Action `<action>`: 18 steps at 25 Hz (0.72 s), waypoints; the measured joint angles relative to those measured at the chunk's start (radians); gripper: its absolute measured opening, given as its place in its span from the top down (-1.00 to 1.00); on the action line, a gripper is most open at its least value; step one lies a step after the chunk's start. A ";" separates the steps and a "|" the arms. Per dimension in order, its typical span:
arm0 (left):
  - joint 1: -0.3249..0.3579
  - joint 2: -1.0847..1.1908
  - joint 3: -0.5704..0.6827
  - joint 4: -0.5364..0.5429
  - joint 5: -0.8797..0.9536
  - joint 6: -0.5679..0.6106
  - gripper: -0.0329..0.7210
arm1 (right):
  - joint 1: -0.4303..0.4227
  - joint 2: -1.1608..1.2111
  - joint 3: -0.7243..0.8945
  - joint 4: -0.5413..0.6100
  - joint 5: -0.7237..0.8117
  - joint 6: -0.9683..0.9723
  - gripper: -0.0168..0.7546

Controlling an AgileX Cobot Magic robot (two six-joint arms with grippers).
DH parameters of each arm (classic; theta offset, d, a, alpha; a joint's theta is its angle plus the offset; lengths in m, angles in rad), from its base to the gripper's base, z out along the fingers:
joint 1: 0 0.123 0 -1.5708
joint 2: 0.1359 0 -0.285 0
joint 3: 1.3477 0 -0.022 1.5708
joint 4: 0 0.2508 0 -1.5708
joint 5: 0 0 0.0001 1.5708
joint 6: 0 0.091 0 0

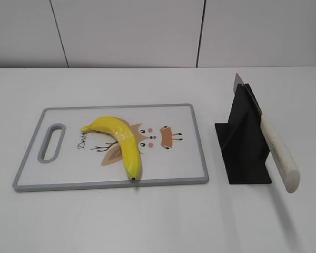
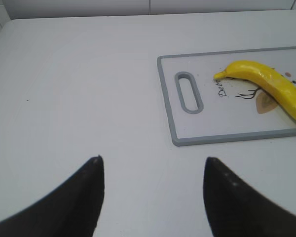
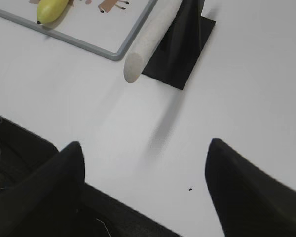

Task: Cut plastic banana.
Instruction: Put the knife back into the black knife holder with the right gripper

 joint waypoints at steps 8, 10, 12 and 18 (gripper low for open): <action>0.000 0.000 0.000 0.000 0.001 0.000 -0.66 | 0.000 -0.109 0.000 0.000 -0.005 -0.002 -0.52; 0.000 0.000 0.000 0.000 0.001 0.000 -0.65 | 0.000 -0.155 0.000 0.000 -0.006 -0.002 -0.52; 0.000 0.000 0.000 0.000 0.001 0.000 -0.65 | 0.000 -0.204 0.001 0.000 -0.006 -0.002 -0.52; 0.000 0.000 0.002 -0.001 0.002 0.000 -0.65 | -0.019 -0.224 0.002 0.019 -0.006 -0.002 -0.52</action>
